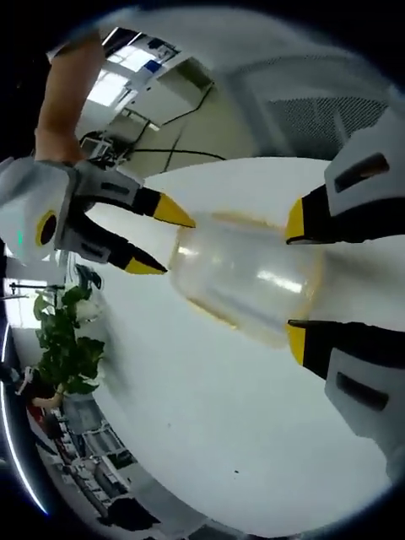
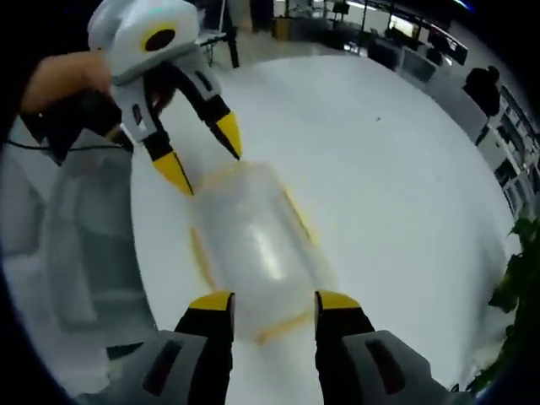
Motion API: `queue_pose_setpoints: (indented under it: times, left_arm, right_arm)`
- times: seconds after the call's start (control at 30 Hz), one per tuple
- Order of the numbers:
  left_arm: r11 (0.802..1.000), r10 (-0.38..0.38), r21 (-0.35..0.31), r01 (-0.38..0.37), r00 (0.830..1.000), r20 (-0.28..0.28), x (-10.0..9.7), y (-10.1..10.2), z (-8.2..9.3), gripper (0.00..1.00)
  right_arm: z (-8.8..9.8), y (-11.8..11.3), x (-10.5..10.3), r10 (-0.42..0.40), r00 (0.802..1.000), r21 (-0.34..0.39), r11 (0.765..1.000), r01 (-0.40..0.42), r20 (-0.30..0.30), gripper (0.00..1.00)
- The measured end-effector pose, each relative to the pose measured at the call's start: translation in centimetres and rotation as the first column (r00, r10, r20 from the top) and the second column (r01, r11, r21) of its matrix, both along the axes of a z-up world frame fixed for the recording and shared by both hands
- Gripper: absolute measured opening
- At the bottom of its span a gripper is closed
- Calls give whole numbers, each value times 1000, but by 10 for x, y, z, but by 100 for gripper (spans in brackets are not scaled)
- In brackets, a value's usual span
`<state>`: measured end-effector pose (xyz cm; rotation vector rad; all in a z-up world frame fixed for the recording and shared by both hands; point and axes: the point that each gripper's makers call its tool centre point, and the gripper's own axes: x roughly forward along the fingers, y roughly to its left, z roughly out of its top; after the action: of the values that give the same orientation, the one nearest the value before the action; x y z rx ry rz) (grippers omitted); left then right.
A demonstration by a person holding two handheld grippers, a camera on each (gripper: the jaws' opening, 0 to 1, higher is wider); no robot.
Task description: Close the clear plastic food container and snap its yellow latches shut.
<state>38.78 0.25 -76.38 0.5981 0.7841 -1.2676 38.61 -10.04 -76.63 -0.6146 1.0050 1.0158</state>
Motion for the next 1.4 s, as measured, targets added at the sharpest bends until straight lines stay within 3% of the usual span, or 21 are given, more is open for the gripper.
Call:
queue_pose_setpoints:
  times: [0.07,0.17,0.3,0.57,0.67,1.03,1.4]
  left_arm:
    - [998,-50,30,49,998,34,2,1,-1,35]
    - [996,-80,41,78,996,43,1,-2,1,35]
    - [990,-135,53,131,988,74,2,-6,3,36]
    - [977,-207,78,199,971,116,3,-14,3,34]
    - [972,-229,88,219,965,130,4,-16,2,34]
    - [973,-223,82,214,966,130,6,-24,2,34]
    - [973,-228,66,222,966,121,2,-44,-5,34]
  right_arm:
    - [0,1,-1,22,1000,-4,1000,-22,1,35]
    - [0,4,-1,76,997,-2,997,-76,13,35]
    - [2,14,-5,179,983,11,984,-179,39,33]
    - [-1,21,-6,249,967,19,968,-250,61,31]
    - [-3,21,-6,258,964,14,966,-260,57,30]
    - [0,25,-4,261,963,29,964,-264,71,30]
    - [0,42,3,275,958,48,959,-279,77,30]
